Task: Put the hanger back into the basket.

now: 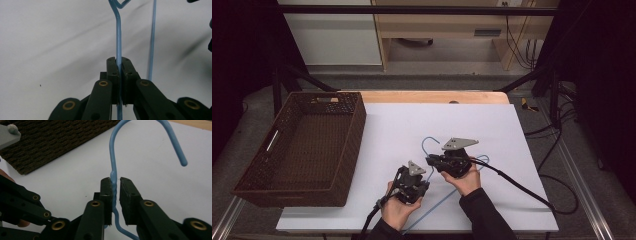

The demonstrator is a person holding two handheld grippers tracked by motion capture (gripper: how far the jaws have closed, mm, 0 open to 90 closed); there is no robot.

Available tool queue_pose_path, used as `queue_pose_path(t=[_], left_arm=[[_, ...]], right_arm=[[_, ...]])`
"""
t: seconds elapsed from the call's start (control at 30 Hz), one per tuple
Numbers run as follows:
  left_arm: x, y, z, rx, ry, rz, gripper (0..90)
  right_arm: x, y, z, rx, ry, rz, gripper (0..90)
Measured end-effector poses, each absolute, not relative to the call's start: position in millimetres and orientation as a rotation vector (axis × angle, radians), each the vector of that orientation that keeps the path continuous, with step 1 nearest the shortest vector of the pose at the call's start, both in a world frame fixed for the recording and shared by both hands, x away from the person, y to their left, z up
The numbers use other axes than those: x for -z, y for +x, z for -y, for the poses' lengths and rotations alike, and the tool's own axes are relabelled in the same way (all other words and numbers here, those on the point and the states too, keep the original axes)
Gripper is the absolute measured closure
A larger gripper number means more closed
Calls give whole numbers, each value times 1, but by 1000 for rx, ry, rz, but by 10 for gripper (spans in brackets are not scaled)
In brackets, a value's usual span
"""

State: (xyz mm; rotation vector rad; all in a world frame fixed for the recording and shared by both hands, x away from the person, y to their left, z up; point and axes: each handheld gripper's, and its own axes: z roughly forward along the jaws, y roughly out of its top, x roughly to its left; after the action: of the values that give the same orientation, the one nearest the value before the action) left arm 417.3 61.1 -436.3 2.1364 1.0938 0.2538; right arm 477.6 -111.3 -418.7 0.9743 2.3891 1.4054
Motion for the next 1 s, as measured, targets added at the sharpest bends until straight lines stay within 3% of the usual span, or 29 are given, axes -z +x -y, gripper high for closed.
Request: queue_pose_path(t=[0.37, 0.8, 1.0], left_arm=[[421, 414, -70, -301, 2091, -1073, 874], [391, 417, -77, -362, 2081, -982, 874], [373, 423, -84, -371, 2080, -946, 873]], right_arm=[[395, 454, 150, -1513, 924, -2294, 566], [388, 438, 203, -1492, 962, -2154, 158], [388, 432, 218, -1456, 990, -2111, 76]])
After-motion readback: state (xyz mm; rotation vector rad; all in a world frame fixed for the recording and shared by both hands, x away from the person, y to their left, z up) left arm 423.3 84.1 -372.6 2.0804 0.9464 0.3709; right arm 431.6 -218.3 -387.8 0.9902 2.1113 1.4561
